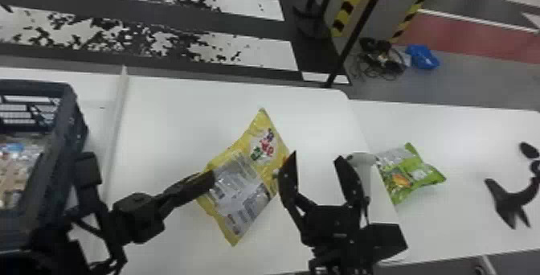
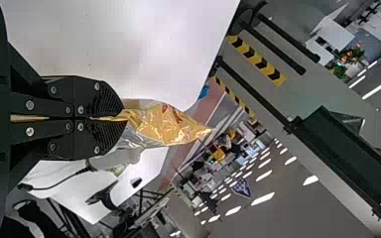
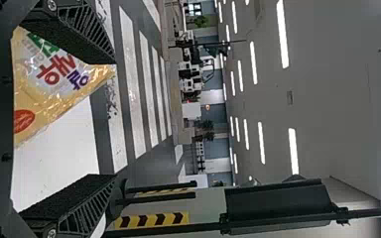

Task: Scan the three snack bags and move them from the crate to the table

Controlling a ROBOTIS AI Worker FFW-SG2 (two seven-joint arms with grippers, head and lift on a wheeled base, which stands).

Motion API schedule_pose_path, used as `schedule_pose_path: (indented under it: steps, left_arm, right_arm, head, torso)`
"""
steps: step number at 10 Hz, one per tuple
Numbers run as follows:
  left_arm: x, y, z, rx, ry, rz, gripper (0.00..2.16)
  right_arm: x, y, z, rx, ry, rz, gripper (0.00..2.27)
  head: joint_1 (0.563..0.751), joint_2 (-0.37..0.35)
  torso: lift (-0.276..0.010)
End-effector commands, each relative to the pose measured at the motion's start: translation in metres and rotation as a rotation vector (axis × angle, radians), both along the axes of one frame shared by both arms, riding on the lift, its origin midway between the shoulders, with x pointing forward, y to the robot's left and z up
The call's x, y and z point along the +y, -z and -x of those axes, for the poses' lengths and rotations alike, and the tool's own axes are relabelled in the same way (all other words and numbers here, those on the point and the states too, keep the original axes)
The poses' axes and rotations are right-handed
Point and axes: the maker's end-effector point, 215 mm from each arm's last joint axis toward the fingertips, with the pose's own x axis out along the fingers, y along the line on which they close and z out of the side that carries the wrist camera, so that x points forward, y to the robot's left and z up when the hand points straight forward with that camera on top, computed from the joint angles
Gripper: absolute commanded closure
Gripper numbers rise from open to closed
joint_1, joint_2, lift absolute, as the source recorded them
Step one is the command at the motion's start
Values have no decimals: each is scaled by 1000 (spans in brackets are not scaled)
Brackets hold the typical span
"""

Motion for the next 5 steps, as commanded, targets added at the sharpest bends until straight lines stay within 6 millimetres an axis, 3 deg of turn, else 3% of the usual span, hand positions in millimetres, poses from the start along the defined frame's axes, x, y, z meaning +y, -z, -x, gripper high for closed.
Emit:
schedule_pose_path:
  steps: [1, 5]
  left_arm:
    - [-23, 18, -2, 23, 30, -19, 2098]
    - [-70, 51, -14, 17, 78, -75, 2094]
  right_arm:
    - [1, 0, 0, 0, -1, -2, 63]
    - [2, 3, 0, 8, -4, -2, 63]
  head:
    - [695, -305]
    - [695, -350]
  torso:
    - [-62]
    - [-62]
